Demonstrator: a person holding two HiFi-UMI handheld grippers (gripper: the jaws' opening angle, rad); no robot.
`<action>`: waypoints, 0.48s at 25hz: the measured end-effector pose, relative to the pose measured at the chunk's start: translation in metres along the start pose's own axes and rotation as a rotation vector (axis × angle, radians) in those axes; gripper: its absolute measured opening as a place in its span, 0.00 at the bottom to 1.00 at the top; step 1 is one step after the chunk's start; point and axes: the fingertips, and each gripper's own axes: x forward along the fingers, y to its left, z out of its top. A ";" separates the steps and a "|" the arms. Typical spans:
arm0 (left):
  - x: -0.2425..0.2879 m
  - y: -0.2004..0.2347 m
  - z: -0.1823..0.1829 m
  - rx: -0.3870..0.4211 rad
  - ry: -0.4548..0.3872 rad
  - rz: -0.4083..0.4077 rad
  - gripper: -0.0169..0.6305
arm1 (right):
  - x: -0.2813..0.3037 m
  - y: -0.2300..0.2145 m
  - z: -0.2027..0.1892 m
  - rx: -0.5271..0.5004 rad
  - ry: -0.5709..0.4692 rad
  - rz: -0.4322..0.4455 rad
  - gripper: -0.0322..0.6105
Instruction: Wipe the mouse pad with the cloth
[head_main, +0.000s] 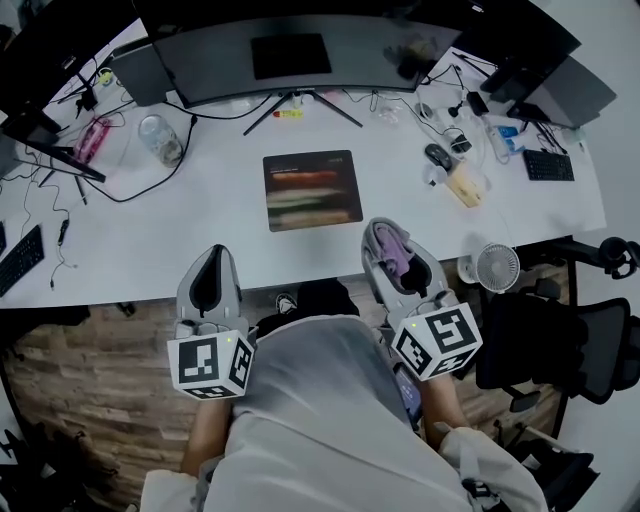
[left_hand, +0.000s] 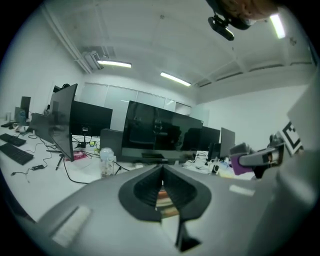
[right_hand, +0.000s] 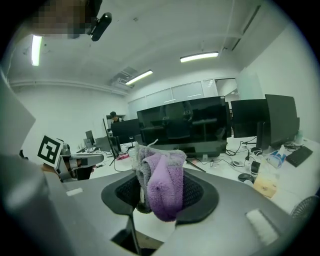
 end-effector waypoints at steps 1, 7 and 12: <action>0.000 -0.001 -0.002 -0.006 0.008 -0.007 0.03 | 0.000 -0.002 0.001 0.004 0.002 -0.005 0.33; 0.002 -0.012 -0.008 -0.017 0.029 -0.052 0.03 | -0.002 -0.008 0.004 -0.018 0.012 -0.017 0.33; 0.003 -0.022 -0.008 0.024 0.028 -0.083 0.03 | 0.001 -0.008 -0.001 -0.010 0.031 -0.001 0.33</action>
